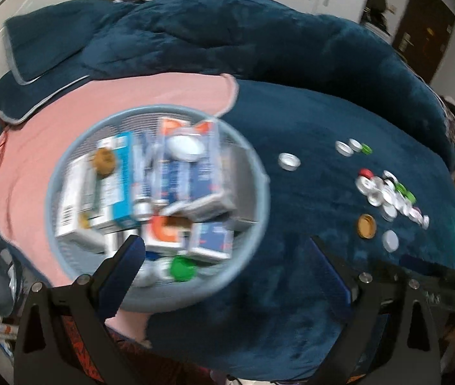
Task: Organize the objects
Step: 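Grasp a gold cap with the left gripper while the right gripper grasps a white cap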
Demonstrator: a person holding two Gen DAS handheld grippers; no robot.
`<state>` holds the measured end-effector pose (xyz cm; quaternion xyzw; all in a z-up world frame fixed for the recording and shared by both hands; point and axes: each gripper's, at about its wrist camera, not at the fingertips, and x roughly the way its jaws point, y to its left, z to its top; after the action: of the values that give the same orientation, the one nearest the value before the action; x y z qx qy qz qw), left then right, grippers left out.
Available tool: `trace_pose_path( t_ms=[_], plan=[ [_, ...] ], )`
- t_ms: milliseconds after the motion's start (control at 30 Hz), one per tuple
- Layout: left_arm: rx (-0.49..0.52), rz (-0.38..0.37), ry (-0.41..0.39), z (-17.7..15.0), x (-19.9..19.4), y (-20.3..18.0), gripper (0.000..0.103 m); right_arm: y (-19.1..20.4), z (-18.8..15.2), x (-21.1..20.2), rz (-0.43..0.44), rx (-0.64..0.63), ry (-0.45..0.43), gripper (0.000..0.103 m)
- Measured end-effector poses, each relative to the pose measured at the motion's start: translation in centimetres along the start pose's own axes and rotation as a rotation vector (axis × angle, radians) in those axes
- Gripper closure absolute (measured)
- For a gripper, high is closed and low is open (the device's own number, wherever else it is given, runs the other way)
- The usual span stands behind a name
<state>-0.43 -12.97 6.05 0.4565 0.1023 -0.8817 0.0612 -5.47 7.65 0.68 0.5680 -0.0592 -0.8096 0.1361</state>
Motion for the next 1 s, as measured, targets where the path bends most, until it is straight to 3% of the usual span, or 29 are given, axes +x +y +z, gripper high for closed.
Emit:
trace_pose_path(
  t_ms=[167,300,367,500,667,900,1000],
  plan=[
    [0.078,-0.066,0.032,-0.2,1.9,-4.7,0.003,-5.4,0.7,-0.1,-0.056,0.148,-0.043,0.006],
    [0.143,-0.111,0.055,-0.4,3.8,-8.3,0.003,-7.6,1.3,0.8,-0.089,0.16,-0.05,0.01],
    [0.164,-0.126,0.066,-0.4,5.0,-9.9,0.003,-8.0,1.5,1.5,-0.103,0.149,-0.044,0.018],
    [0.201,-0.148,0.088,-0.3,7.3,-12.6,0.003,-8.4,1.8,2.9,-0.101,0.094,-0.018,0.062],
    [0.273,-0.174,0.108,-0.7,10.2,-16.3,0.003,-9.6,0.9,1.6,-0.09,0.113,-0.066,0.062],
    [0.324,-0.193,0.134,-2.0,14.1,-20.0,0.007,-11.5,-0.5,0.8,-0.084,0.191,-0.058,0.062],
    [0.34,-0.199,0.157,-2.2,15.4,-20.6,0.02,-11.9,-0.3,0.7,-0.074,0.195,-0.059,0.062]
  ],
)
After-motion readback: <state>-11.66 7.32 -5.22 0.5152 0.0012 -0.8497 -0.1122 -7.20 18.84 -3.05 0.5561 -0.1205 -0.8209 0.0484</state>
